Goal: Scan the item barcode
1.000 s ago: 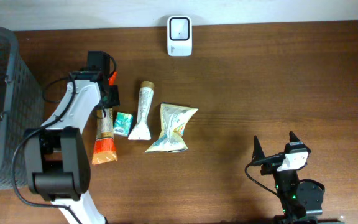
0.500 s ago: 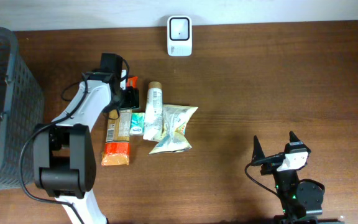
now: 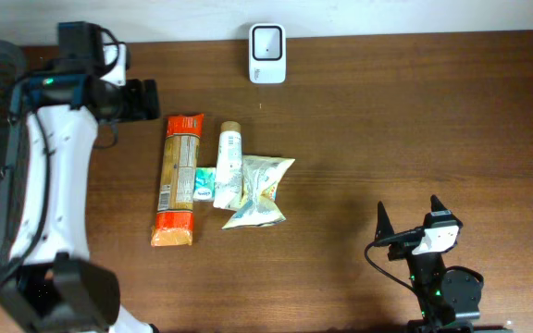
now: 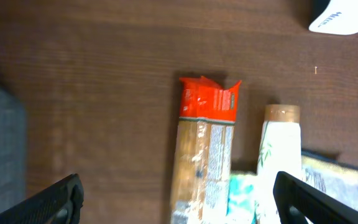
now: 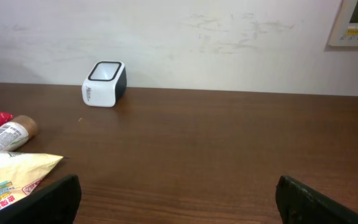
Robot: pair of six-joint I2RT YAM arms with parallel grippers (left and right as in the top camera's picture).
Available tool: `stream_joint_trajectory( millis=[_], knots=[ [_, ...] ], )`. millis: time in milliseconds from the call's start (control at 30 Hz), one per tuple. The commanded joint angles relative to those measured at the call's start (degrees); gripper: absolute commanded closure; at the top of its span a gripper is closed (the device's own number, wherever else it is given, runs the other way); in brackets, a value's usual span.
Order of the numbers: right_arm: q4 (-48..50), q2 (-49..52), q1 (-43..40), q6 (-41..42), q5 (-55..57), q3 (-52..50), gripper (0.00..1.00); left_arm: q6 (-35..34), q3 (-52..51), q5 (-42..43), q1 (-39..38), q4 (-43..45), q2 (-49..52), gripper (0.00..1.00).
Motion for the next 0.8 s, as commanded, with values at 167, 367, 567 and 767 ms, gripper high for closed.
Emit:
stream_joint_trajectory(
  millis=[167,367,567,767],
  knots=[
    [-0.24,-0.33,0.33,0.68,-0.28,-0.31,0.01,5.81,0.76,-2.03,8.96,-0.22,-12.57,0.01],
    [-0.24,-0.33,0.33,0.68,-0.28,-0.31,0.01,5.79,0.76,-4.33,14.93,2.84,-15.12,0.01],
    [-0.24,-0.33,0.33,0.68,-0.28,-0.31,0.01,5.79,0.70,-4.35,15.28,2.56,-15.08,0.01],
    [-0.26,-0.33,0.33,0.66,0.13,-0.31,0.01,5.79,0.70,-4.35,15.28,2.56,-15.08,0.01]
  ],
)
